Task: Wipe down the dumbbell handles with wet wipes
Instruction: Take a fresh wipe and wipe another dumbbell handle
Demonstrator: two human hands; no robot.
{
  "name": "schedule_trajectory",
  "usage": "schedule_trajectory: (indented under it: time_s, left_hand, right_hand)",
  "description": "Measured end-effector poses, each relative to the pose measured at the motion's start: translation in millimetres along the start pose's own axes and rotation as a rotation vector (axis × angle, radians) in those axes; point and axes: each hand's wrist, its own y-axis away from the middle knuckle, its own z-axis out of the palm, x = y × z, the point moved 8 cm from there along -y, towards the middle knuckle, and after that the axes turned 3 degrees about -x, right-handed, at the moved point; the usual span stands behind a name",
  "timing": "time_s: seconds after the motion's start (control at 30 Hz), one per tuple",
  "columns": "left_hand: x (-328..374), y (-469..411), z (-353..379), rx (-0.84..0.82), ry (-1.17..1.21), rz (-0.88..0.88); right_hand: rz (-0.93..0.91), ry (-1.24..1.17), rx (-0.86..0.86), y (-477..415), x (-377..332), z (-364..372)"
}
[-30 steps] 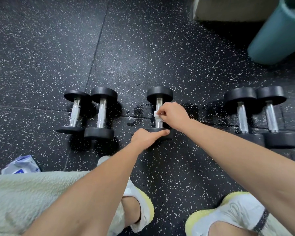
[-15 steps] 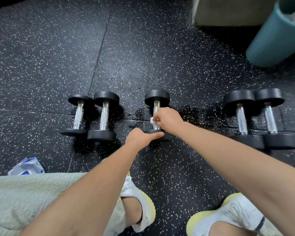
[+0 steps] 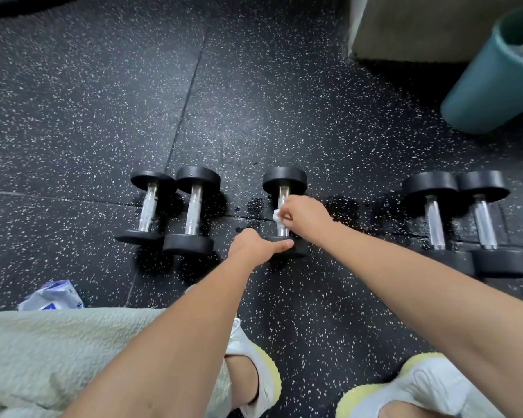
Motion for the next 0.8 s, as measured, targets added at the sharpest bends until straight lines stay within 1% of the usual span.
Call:
schedule_trajectory:
  time_s: [0.07, 0.13, 0.17, 0.33, 0.47, 0.6, 0.63, 0.7, 0.8]
  left_hand:
    - [2.8, -0.2, -1.9, -0.009, -0.022, -0.002]
    - [4.5, -1.0, -1.8, -0.022, -0.039, -0.01]
    - [5.1, -1.1, -1.8, -0.023, -0.047, -0.013]
    - [1.8, -5.3, -0.5, -0.022, -0.031, -0.033]
    - [-0.2, -6.8, -1.1, -0.038, -0.026, -0.034]
    - [5.0, -1.7, -1.3, -0.023, -0.067, -0.016]
    - [5.5, -1.4, -0.2, -0.019, -0.066, -0.011]
    - [5.9, -0.2, 0.5, -0.01, -0.06, -0.011]
    - [4.5, 0.0, 0.3, -0.003, -0.048, -0.012]
  right_hand:
    - [-0.083, 0.04, -0.057, 13.6, -10.1, 9.0]
    - [-0.12, 0.054, -0.044, 12.2, -9.9, 9.3]
    - [-0.109, 0.065, -0.012, 4.3, -7.8, 5.5]
    - [0.069, 0.124, 0.154, -36.2, 10.4, -9.8]
    - [0.044, 0.165, 0.136, -16.2, -0.9, -0.3]
    - [-0.043, 0.165, 0.057, 12.3, -6.0, 14.3]
    - [-0.054, 0.181, 0.038, 12.9, -4.9, 16.7]
    - [-0.072, 0.228, 0.059, 2.1, -3.1, 12.0]
    - [-0.018, 0.226, 0.091, -22.0, -1.8, -3.3]
